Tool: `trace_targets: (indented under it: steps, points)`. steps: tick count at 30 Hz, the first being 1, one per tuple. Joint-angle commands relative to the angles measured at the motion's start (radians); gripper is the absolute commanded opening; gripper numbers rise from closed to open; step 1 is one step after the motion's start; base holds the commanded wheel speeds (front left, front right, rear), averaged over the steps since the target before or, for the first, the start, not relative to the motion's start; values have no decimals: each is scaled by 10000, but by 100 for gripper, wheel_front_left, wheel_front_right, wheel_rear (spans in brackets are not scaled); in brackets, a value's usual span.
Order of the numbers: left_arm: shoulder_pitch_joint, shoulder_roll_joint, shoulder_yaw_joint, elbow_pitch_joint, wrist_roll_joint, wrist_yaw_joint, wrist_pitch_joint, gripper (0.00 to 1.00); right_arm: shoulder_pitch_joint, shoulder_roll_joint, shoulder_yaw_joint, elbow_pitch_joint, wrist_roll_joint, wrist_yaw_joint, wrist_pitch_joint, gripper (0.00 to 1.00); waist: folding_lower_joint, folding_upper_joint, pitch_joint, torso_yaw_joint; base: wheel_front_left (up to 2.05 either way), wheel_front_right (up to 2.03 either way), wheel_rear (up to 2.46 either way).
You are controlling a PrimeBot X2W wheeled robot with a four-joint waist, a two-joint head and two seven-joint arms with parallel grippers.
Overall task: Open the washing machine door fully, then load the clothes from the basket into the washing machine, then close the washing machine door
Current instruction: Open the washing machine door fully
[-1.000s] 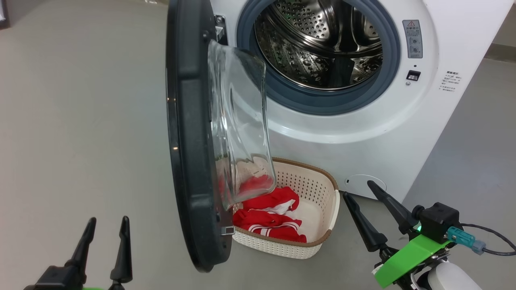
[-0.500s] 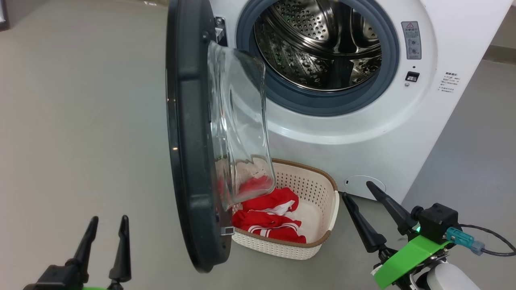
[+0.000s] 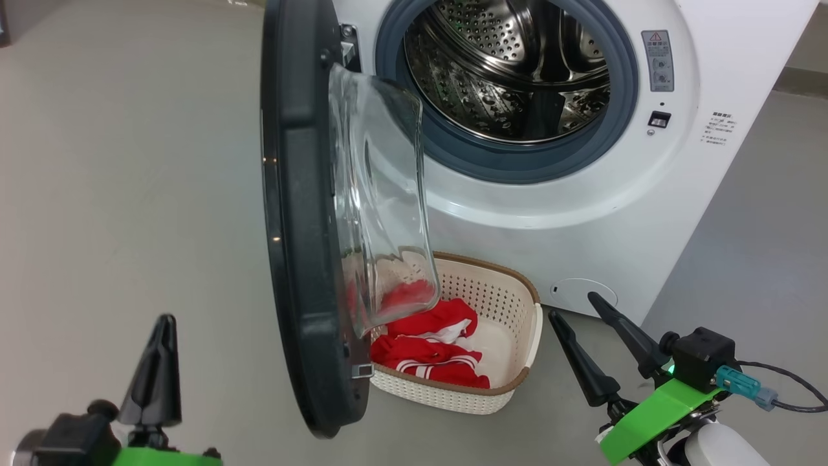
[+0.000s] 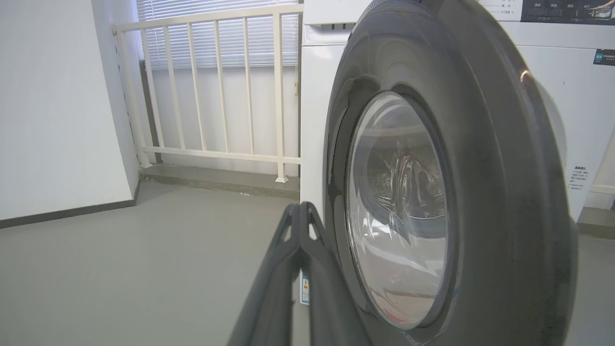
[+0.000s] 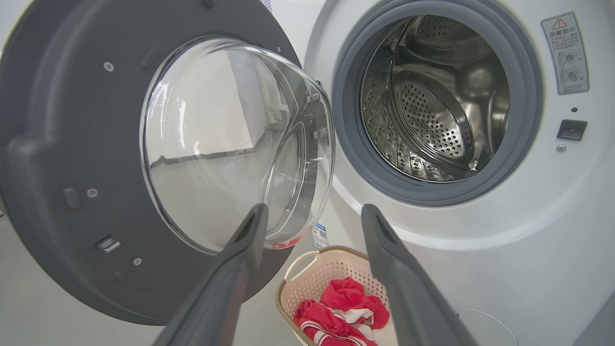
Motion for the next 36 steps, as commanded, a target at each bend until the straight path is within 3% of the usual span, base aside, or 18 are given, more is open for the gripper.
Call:
trace_targets:
  steps: [1,13,20,30,36]
  points:
    - [-523,212,333,-513,-54,139,-56,0,25,-43,109,-229,-35,16,-120,100,0,0,20,-16,0,0,0]
    - [-701,71,-200,-3267,71,142,5,0,-5,51,88,-264,4,16,-120,100,0,0,117,-233,0,0,0]
    - [-672,-167,-1326,-4289,57,-86,378,0,-62,63,119,-263,34,16,-120,100,0,0,171,-392,0,0,0]
    - [-571,-442,-2530,-3783,-157,-201,806,0,-101,35,210,-252,85,16,-120,100,0,0,209,-634,0,0,0]
    - [-356,-501,-2764,-2961,-350,-144,948,0,-149,-1,204,-250,111,16,-120,100,0,0,291,-774,0,0,0]
